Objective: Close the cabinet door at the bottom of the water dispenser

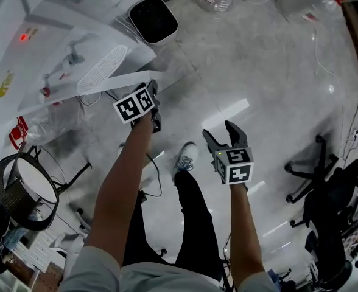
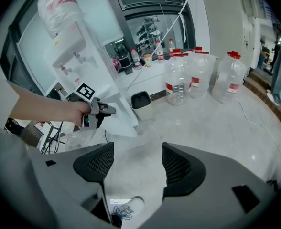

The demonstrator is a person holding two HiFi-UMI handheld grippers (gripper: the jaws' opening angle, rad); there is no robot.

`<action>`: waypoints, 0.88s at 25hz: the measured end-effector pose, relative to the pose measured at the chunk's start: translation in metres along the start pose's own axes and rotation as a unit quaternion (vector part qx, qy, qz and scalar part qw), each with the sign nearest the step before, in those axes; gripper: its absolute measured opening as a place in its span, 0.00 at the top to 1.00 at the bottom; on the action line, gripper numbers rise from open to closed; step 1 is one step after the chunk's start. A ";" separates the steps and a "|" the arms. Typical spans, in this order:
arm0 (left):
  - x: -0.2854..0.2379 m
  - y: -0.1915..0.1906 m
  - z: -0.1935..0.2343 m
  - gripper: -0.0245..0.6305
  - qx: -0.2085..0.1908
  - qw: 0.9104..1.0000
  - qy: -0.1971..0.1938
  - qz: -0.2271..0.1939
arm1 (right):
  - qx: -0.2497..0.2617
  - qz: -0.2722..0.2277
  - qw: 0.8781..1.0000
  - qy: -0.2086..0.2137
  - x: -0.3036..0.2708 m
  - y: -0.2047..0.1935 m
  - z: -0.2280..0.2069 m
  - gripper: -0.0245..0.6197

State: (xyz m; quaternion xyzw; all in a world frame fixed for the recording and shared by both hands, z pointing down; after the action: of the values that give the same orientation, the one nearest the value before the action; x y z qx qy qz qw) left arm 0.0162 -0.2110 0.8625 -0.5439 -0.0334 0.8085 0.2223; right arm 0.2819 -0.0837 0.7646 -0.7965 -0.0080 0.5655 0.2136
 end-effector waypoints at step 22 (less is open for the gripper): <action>0.010 0.074 -0.018 0.69 -0.154 0.987 0.015 -0.050 | 0.004 -0.003 0.999 -0.034 0.021 -0.005 -0.003 0.43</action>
State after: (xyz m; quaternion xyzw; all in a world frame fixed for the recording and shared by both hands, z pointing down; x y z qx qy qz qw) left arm 0.0057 -0.2767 0.8247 -0.5814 -0.1810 0.7734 0.1763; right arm 0.2931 -0.0750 0.7484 -0.7758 -0.0153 0.5919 0.2182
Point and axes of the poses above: the fingertips, and each gripper's own axes: x backward along the fingers, z to its left, y out of its top, the point moved 6 cm from there along x, backward along the fingers, and after that the axes turned 9 degrees about z, right-handed, at the moved point
